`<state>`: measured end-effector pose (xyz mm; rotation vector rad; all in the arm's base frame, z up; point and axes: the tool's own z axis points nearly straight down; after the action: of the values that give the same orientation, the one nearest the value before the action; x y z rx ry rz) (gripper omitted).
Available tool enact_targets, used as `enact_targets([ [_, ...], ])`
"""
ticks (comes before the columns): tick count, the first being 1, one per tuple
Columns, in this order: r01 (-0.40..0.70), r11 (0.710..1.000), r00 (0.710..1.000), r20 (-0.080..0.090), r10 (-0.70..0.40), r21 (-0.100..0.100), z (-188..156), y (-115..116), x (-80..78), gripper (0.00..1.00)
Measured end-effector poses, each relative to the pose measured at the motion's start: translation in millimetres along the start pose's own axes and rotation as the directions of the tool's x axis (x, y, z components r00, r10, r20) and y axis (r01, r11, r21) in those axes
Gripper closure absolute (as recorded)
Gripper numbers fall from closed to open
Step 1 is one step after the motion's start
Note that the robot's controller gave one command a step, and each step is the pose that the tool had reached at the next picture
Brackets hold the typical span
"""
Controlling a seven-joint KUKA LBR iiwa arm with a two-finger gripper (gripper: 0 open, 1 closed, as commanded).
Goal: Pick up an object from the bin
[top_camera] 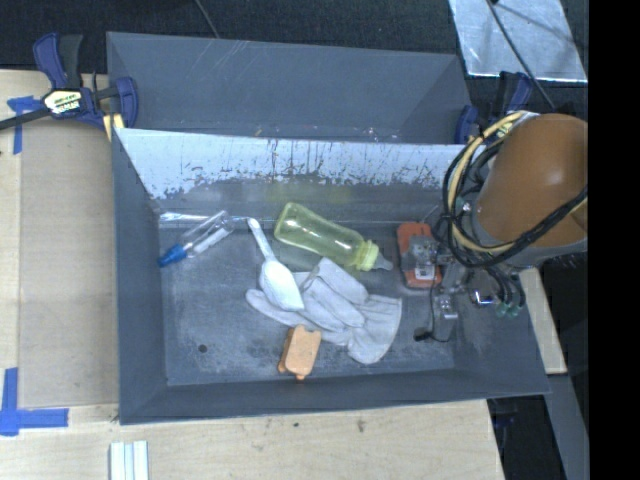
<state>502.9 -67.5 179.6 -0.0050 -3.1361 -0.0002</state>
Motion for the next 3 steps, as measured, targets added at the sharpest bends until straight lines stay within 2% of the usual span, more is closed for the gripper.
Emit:
enact_targets([
  [1, 0.002, 1.0, 1.0, 0.008, -0.002, 0.001, -4.5, 0.2, -1.6, 0.0],
  [2, -0.06, 0.998, 0.998, 0.016, 0.06, 0.0, 29.3, 9.2, -7.5, 0.0],
  [3, -0.026, 1.0, 1.0, 0.013, 0.026, 0.001, 96.9, 10.0, 11.4, 0.0],
])
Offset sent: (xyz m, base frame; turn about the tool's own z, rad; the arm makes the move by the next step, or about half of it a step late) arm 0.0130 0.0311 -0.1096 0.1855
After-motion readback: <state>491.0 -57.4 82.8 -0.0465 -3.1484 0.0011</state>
